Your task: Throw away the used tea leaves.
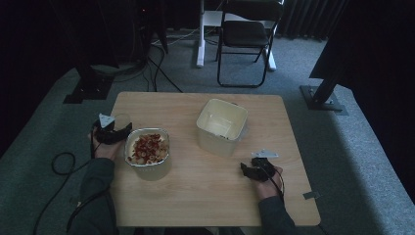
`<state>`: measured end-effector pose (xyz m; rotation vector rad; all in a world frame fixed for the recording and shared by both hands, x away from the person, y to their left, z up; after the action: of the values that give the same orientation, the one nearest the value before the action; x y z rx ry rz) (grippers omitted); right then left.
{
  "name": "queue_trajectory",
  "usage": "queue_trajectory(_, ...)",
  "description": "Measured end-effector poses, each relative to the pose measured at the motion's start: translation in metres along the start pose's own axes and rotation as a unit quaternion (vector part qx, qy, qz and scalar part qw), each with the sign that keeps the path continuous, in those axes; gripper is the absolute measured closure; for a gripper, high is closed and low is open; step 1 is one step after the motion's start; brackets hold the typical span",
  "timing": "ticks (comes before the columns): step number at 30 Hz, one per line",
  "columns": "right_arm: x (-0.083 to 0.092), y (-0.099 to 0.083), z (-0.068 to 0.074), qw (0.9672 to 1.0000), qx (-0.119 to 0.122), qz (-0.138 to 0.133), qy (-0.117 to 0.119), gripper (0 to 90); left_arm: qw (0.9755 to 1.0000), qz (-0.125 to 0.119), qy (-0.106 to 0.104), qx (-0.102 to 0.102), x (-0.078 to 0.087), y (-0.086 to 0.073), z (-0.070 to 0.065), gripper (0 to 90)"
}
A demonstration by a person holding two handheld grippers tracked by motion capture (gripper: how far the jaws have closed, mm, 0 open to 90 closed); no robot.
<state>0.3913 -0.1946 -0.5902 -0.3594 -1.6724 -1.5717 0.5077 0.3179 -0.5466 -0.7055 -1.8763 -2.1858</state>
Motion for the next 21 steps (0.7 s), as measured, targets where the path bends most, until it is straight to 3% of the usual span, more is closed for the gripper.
queue_trajectory(11, 0.0002, -0.0002, -0.0007, 1.0, 0.0, 0.0, -0.003, 43.5, 0.9997, 0.006, 0.013, -0.022, -0.0028, -0.0032, -0.0014, 20.8)
queue_trajectory(14, 0.0001, -0.0004, -0.0006, 1.0, 0.0, 0.001, -0.002, 43.5, 0.9998, 0.01, 0.012, -0.012, -0.003, -0.0055, 0.0011, 20.6)
queue_trajectory(17, -0.0004, -0.0006, -0.0002, 1.0, 0.001, 0.002, -0.002, 43.4, 0.9999, -0.001, 0.016, -0.003, -0.0009, -0.0015, 0.0039, 23.8)
queue_trajectory(21, -0.0004, -0.0007, 0.0001, 1.0, 0.001, 0.002, -0.001, 43.4, 0.9999, 0.0, 0.015, -0.007, -0.0003, 0.0027, 0.005, 25.6)
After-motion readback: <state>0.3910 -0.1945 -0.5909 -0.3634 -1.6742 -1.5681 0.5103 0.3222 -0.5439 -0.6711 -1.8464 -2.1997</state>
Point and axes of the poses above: each handheld gripper's, and its own axes: x roughly backward along the jaws, y roughly out of its top, z roughly to its left, the point moved 7 cm from there along -x, roughly forward along the jaws, and after that the axes turned 4 degrees about -x, right-handed, at the moved point
